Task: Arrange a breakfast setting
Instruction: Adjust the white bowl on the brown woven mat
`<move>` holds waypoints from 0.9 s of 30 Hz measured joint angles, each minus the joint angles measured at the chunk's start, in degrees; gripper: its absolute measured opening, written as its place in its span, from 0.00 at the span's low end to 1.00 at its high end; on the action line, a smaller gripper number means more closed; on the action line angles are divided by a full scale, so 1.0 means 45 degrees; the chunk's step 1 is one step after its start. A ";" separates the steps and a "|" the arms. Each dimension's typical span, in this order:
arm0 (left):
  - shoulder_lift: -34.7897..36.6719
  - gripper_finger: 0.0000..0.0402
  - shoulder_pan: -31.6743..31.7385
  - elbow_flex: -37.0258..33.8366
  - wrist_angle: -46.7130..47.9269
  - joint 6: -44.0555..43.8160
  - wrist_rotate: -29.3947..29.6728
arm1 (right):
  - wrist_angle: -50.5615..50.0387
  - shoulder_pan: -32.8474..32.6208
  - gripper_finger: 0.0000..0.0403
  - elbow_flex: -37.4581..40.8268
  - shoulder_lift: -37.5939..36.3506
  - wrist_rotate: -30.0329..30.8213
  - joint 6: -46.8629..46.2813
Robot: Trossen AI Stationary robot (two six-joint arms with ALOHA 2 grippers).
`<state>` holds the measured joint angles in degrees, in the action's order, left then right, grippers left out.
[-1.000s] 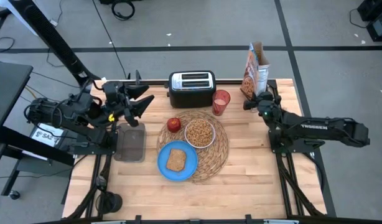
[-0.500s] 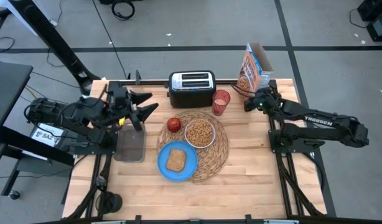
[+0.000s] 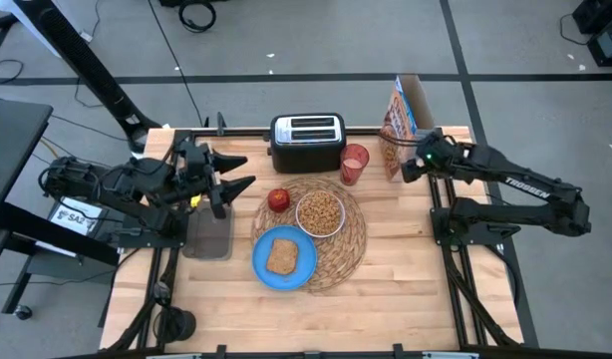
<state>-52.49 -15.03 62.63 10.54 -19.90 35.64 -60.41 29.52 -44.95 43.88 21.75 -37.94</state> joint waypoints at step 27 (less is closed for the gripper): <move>-0.0912 0.73 0.0024 -0.0010 0.0701 -0.0429 -0.0481 | -0.3379 -0.0291 0.78 -0.4250 0.0024 -0.1548 0.2900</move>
<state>-56.60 -14.92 62.59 13.69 -21.84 33.47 -75.61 28.21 -64.07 43.99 14.79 -24.89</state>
